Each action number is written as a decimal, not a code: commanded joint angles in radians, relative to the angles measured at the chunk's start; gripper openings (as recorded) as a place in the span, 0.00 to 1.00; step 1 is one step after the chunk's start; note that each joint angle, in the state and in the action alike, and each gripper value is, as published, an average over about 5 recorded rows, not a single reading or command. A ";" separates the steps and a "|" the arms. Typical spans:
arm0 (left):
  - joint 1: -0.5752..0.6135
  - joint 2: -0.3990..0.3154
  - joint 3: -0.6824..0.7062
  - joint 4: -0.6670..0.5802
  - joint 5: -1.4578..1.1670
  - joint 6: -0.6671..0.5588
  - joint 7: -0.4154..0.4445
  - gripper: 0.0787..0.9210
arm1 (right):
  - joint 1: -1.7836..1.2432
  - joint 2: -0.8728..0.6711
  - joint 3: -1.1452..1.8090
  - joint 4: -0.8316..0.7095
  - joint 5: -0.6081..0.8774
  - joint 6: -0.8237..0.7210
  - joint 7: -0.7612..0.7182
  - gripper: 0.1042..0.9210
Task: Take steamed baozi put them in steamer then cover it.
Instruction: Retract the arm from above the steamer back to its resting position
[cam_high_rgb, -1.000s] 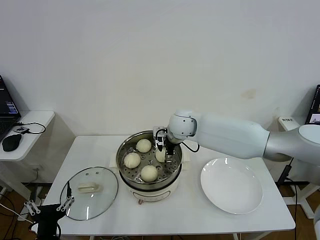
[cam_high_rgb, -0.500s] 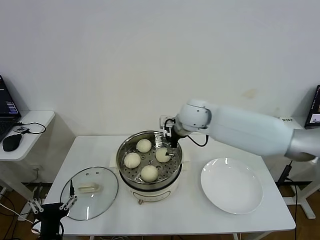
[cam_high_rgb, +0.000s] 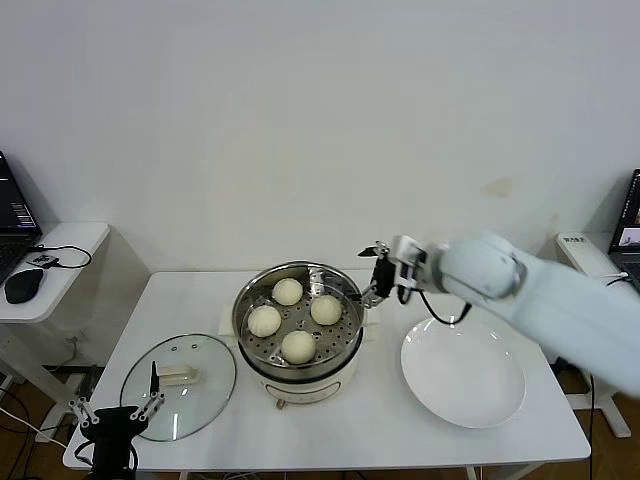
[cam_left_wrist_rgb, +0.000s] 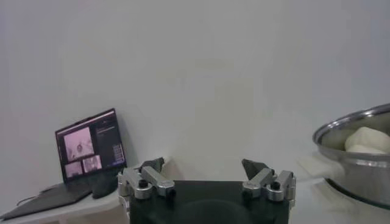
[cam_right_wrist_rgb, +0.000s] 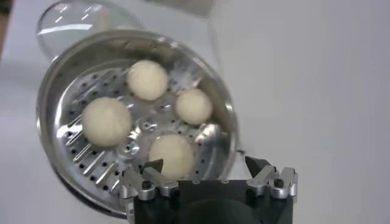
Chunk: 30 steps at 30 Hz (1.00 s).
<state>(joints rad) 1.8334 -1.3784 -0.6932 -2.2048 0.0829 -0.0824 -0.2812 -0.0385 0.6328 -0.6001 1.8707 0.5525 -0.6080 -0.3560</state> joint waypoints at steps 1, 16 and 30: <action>-0.004 -0.001 0.019 0.024 0.008 0.000 0.000 0.88 | -1.130 0.058 0.958 0.134 -0.237 0.420 0.277 0.88; -0.040 0.072 0.045 0.113 0.094 0.006 0.030 0.88 | -1.446 0.680 1.347 -0.025 -0.463 0.795 0.137 0.88; -0.031 0.167 -0.085 0.230 0.938 -0.036 0.145 0.88 | -1.571 0.793 1.406 -0.008 -0.357 0.825 0.178 0.88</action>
<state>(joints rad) 1.7821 -1.2702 -0.7089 -2.0449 0.4307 -0.0898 -0.2114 -1.5299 1.2702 0.6665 1.8723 0.1862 0.1376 -0.1956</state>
